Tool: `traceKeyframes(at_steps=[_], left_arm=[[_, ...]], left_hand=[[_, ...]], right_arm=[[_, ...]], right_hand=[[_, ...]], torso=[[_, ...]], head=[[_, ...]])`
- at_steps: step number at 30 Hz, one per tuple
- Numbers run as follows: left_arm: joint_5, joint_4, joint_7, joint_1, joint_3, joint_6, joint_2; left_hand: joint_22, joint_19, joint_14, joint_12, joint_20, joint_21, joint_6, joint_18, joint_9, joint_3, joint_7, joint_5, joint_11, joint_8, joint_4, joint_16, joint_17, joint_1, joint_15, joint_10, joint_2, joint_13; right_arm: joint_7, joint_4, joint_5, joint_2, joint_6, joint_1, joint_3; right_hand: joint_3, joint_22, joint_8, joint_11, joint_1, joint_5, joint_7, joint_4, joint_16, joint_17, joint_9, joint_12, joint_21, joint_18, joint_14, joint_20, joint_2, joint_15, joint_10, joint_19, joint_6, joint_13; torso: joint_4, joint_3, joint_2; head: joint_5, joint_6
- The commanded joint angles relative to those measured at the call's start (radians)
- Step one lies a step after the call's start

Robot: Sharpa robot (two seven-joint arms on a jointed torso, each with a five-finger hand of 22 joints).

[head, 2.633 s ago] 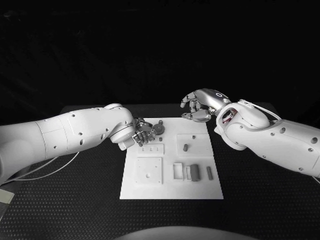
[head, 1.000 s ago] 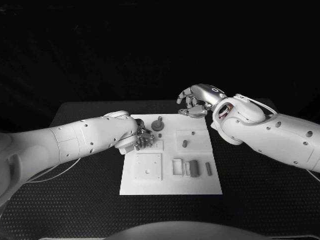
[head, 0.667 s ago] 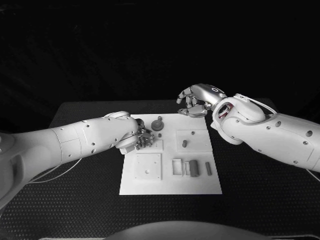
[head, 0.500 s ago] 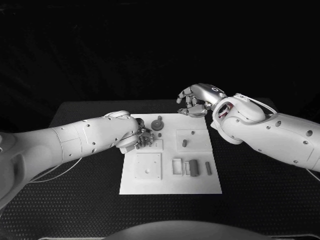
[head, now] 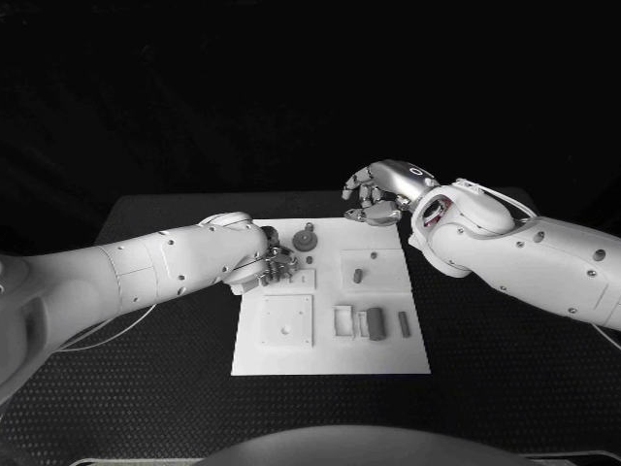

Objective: Assemble the parts on the task board

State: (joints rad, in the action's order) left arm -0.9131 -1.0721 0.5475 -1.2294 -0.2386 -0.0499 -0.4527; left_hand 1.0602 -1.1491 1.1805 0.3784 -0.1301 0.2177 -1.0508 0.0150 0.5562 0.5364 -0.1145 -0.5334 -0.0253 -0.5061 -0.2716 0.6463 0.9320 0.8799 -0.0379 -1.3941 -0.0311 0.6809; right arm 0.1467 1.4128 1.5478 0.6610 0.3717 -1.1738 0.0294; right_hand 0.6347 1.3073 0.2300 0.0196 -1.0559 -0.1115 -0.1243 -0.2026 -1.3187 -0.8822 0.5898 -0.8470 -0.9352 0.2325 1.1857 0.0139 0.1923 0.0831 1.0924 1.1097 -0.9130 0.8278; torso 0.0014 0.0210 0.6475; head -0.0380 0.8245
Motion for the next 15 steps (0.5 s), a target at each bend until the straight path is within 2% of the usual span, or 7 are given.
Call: traceKeyframes(at_steps=[1,15], left_arm=[[-0.005,0.000,-0.005,0.000,0.001,0.022,0.004],[0.021,-0.009,-0.004,0.000,0.001,0.026,0.010]], left_hand=[[0.002,0.002,-0.008,0.007,-0.005,0.006,-0.071,0.000,0.002,0.003,0.077,-0.002,-0.015,-0.007,-0.002,0.005,-0.002,0.005,0.001,0.021,-0.011,0.001],[0.006,-0.001,-0.005,0.009,-0.006,0.008,-0.070,0.001,0.002,0.004,0.077,0.001,-0.015,-0.009,-0.001,0.011,-0.006,0.004,0.000,0.022,-0.010,0.000]], right_arm=[[-0.008,0.001,0.001,-0.001,-0.014,0.000,0.001],[-0.008,0.001,0.001,-0.004,-0.015,0.000,0.001]], right_hand=[[0.000,0.005,-0.003,0.002,-0.004,-0.001,-0.011,0.004,0.005,0.001,-0.001,0.004,0.006,0.029,0.002,0.004,-0.005,0.004,-0.003,0.005,0.003,0.002],[0.000,0.005,-0.003,0.002,-0.005,-0.001,-0.011,0.003,0.006,0.001,-0.001,0.004,0.006,0.029,0.002,0.004,-0.005,0.004,-0.003,0.004,0.003,0.002]], torso=[[-0.0001,0.0006,-0.001],[-0.0005,0.0004,0.000]], head=[[-0.001,0.001],[0.003,-0.002]])
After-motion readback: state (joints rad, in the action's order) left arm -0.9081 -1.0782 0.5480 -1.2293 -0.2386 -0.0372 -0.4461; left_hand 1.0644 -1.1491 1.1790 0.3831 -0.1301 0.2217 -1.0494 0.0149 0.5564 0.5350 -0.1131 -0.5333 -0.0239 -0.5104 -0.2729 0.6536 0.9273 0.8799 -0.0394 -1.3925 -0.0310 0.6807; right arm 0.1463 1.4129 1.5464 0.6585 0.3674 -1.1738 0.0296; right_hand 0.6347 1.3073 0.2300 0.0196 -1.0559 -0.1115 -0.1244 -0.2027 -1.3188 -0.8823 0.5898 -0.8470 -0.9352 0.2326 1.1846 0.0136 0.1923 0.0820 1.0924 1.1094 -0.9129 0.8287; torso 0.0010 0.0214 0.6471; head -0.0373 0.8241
